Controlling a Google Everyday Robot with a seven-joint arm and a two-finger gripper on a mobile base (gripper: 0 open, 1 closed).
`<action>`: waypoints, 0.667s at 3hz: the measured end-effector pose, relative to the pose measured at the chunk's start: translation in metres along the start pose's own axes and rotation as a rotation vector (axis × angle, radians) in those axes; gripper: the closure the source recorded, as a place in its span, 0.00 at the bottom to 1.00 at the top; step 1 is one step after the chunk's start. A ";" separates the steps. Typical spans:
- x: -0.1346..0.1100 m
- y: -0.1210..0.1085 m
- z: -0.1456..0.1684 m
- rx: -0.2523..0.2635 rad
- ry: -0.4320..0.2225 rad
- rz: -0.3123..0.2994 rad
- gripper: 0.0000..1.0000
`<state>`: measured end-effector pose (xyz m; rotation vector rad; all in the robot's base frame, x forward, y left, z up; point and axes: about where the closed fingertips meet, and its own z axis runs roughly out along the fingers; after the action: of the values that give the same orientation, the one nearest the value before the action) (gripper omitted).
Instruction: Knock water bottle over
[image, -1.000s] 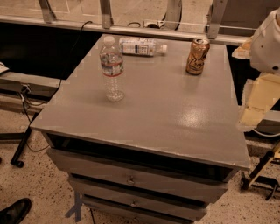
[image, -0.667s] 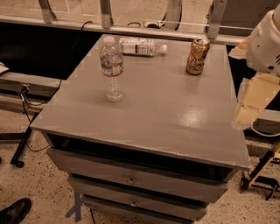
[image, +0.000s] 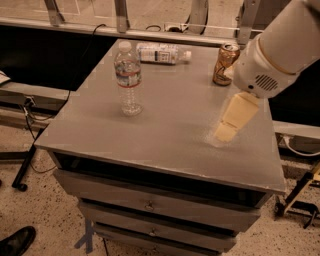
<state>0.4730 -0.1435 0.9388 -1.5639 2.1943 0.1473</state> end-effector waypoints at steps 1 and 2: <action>-0.035 0.002 0.027 0.009 -0.096 0.068 0.00; -0.068 0.009 0.055 0.011 -0.192 0.112 0.00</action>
Offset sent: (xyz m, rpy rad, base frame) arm 0.0571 0.1481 -0.0370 0.3978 -0.1356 -0.1168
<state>0.4986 -0.0625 0.9157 -1.3608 2.1269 0.3063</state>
